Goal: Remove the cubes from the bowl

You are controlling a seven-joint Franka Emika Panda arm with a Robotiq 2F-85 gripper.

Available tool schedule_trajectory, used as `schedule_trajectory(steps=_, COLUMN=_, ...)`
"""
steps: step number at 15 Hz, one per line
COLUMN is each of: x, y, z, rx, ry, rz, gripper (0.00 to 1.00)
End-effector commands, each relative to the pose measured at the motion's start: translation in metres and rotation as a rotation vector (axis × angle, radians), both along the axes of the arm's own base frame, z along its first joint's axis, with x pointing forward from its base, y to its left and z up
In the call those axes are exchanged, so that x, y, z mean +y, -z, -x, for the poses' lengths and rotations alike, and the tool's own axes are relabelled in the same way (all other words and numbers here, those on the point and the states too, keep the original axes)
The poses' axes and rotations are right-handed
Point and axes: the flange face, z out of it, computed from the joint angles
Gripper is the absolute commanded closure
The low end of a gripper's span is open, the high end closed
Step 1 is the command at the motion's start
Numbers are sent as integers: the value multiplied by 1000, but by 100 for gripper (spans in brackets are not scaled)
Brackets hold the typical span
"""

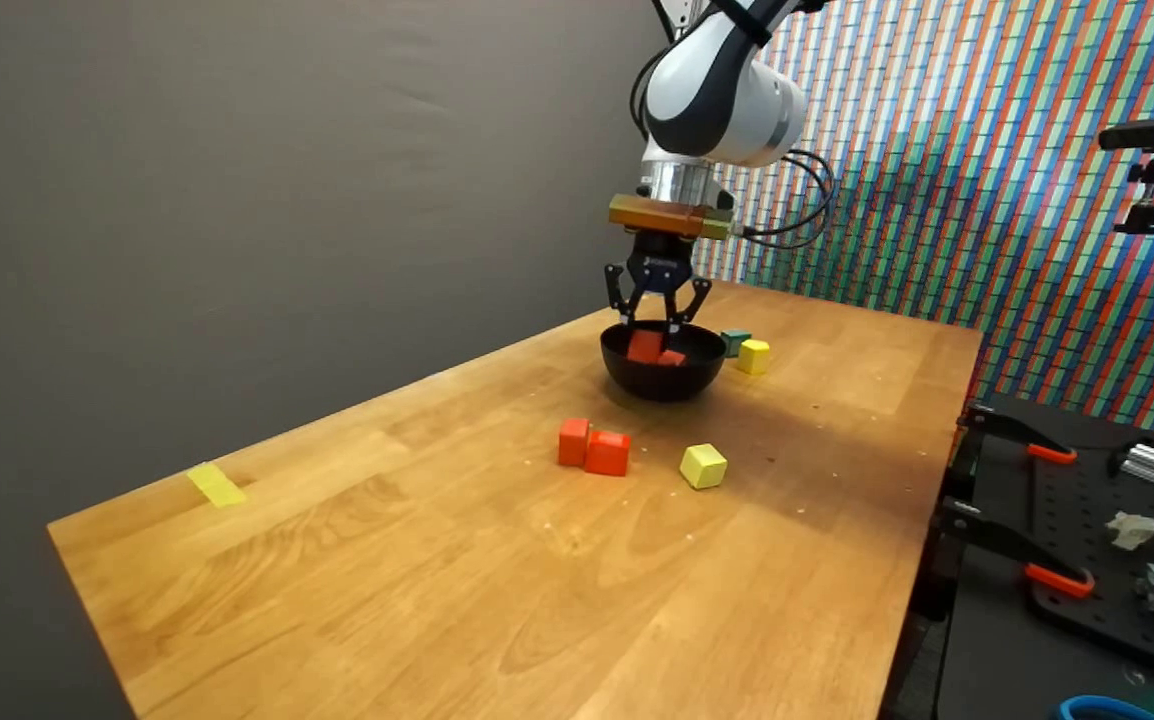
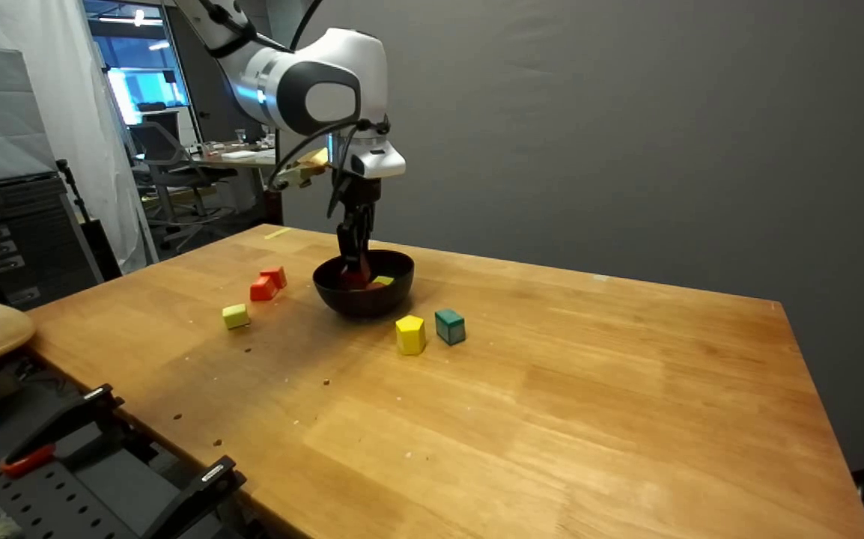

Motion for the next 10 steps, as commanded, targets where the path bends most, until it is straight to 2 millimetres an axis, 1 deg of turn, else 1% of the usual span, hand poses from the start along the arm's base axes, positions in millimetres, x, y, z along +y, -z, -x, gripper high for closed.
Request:
schedule_trajectory(steps=1, x=-12, y=-52, z=49, rx=-44, ry=-7, rz=17, gripper=78)
schedule_trajectory(steps=3, x=-16, y=-55, z=82, rx=13, ry=-9, rz=38, gripper=78)
schedule_trajectory(steps=5, x=-19, y=-42, z=117, rx=78, ry=3, rz=28, gripper=78)
schedule_trajectory(steps=7, x=-19, y=-26, z=145, rx=137, ry=-8, rz=16, gripper=78)
schedule_trajectory(steps=10, x=-29, y=0, z=166, rx=139, ry=30, rz=31, gripper=78)
